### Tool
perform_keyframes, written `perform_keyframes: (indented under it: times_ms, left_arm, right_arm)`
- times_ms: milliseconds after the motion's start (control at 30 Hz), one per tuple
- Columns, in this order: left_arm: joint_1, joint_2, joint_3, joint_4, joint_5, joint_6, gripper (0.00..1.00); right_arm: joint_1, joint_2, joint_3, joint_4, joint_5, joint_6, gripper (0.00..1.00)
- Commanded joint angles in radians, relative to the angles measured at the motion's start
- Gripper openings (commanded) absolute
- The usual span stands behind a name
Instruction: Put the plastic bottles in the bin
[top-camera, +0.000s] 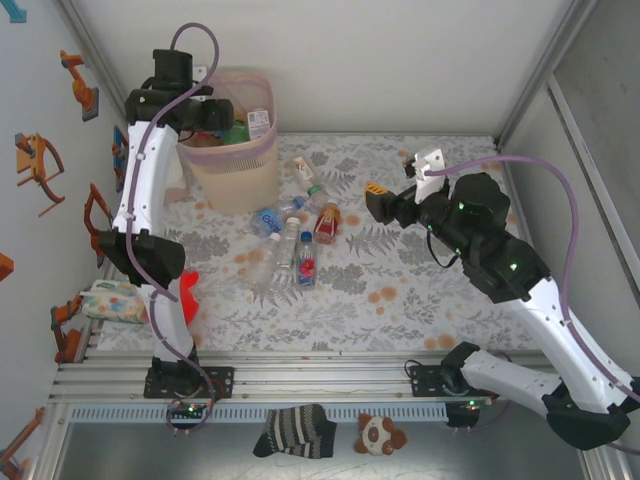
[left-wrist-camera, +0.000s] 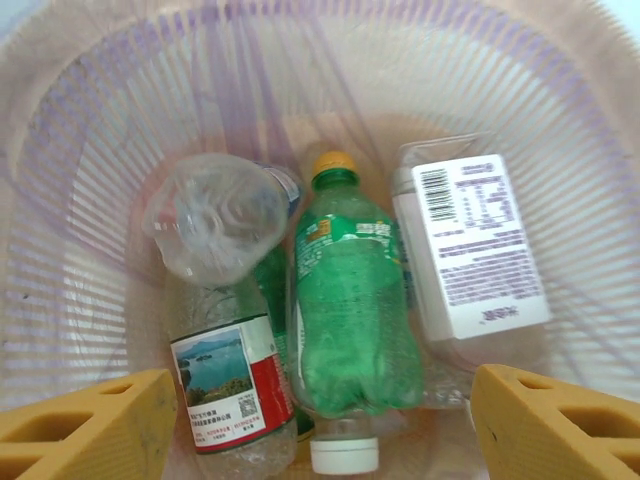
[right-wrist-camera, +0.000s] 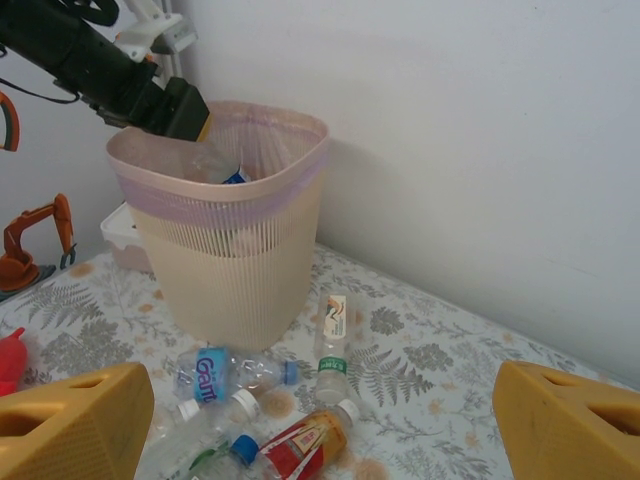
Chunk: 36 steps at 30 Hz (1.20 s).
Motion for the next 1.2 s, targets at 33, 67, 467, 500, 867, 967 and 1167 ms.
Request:
perform_keyframes:
  times_ms: [33, 67, 467, 500, 867, 967, 1167]
  left_arm:
    - [-0.03, -0.11, -0.038, -0.023, 0.033, 0.025, 0.76]
    - [-0.039, -0.128, -0.056, -0.023, 0.036, 0.027, 0.76]
    - [-0.178, -0.356, -0.387, 0.031, 0.041, -0.012, 0.75]
    - [-0.189, -0.378, -0.427, 0.043, 0.038, -0.018, 0.75]
    - [-0.242, -0.605, -0.941, 0.184, 0.067, -0.105, 0.74]
    - [-0.245, -0.63, -1.056, 0.214, 0.09, -0.136, 0.73]
    - [-0.268, -0.644, -1.246, 0.283, 0.121, -0.194, 0.72]
  right_arm:
    - [-0.006, 0.006, 0.023, 0.021, 0.005, -0.004, 0.87]
    - [-0.006, 0.009, 0.023, 0.023, 0.003, -0.004, 0.87]
    - [-0.006, 0.038, 0.023, 0.038, -0.011, -0.002, 0.87]
    - [-0.006, 0.038, 0.023, 0.038, -0.011, -0.002, 0.87]
    - [-0.006, 0.056, 0.028, 0.031, -0.024, 0.002, 0.87]
    - [-0.006, 0.064, 0.028, 0.029, -0.028, 0.006, 0.87]
    - [-0.006, 0.075, 0.024, 0.038, -0.035, 0.021, 0.87]
